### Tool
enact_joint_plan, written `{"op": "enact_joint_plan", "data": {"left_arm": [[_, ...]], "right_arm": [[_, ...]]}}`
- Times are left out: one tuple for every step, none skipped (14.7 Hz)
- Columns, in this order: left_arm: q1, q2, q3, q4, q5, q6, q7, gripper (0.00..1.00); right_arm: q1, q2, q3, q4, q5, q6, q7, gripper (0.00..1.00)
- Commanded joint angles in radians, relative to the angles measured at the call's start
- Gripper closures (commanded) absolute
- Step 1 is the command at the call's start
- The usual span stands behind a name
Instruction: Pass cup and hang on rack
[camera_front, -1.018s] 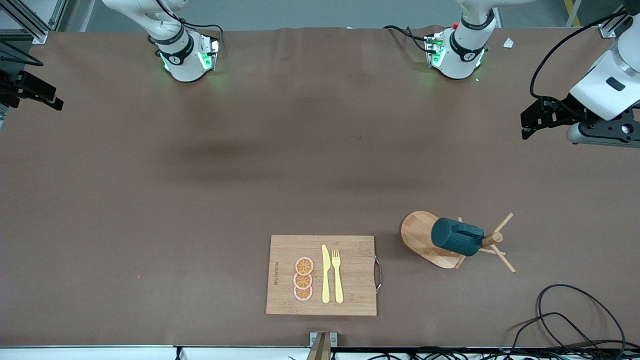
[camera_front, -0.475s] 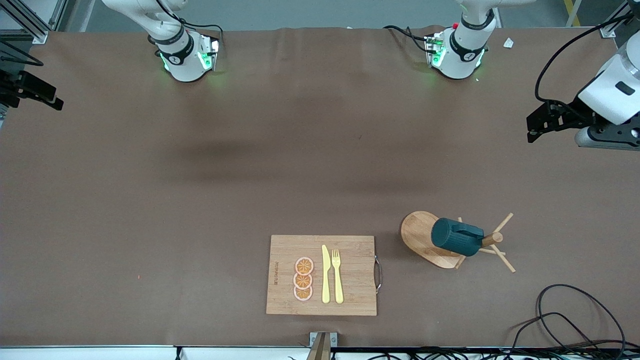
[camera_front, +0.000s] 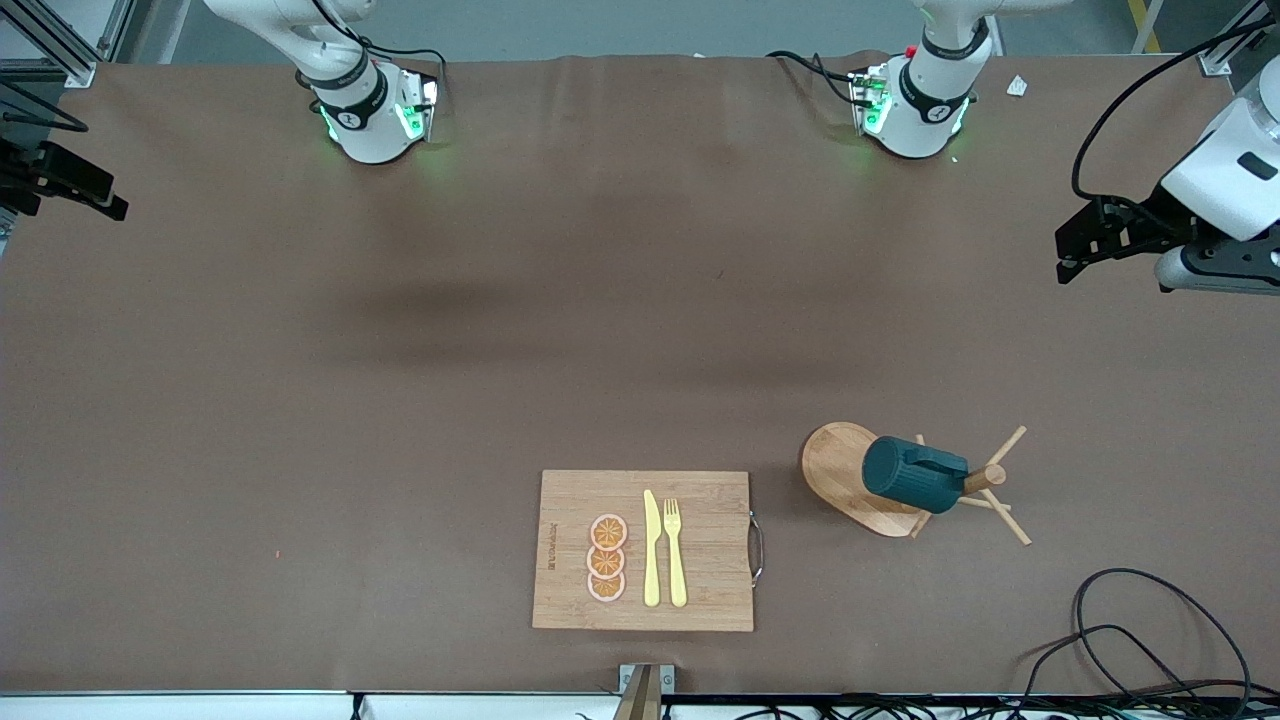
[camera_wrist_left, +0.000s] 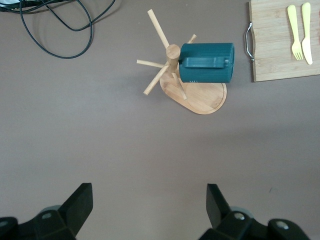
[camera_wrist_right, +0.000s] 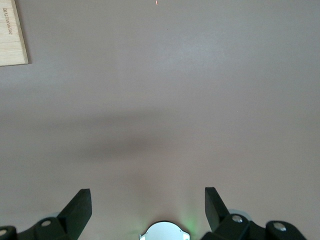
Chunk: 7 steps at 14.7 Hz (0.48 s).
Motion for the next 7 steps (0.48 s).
{"op": "enact_joint_plan", "data": {"left_arm": [[-0.001, 0.012, 0.003, 0.021, 0.015, 0.000, 0.012, 0.00], [-0.001, 0.012, 0.003, 0.021, 0.015, 0.000, 0.012, 0.00], [-0.001, 0.012, 0.003, 0.021, 0.015, 0.000, 0.012, 0.00], [-0.001, 0.012, 0.003, 0.021, 0.015, 0.000, 0.011, 0.00], [-0.001, 0.012, 0.003, 0.021, 0.013, 0.000, 0.008, 0.00], [-0.001, 0.012, 0.003, 0.021, 0.012, 0.000, 0.006, 0.00], [-0.002, 0.010, 0.003, 0.021, 0.010, 0.000, 0.006, 0.00]], "right_arm": [[0.007, -0.015, -0.002, -0.014, 0.004, 0.001, -0.009, 0.00], [0.007, -0.015, -0.002, -0.014, 0.004, 0.001, -0.009, 0.00], [0.007, -0.015, -0.002, -0.014, 0.004, 0.001, -0.009, 0.00], [0.007, -0.015, -0.002, -0.014, 0.004, 0.001, -0.013, 0.00], [0.007, -0.015, -0.002, -0.014, 0.004, 0.001, -0.013, 0.00], [0.007, -0.015, -0.002, -0.014, 0.004, -0.001, -0.013, 0.00], [0.007, -0.015, -0.002, -0.014, 0.004, 0.001, -0.013, 0.00]]}}
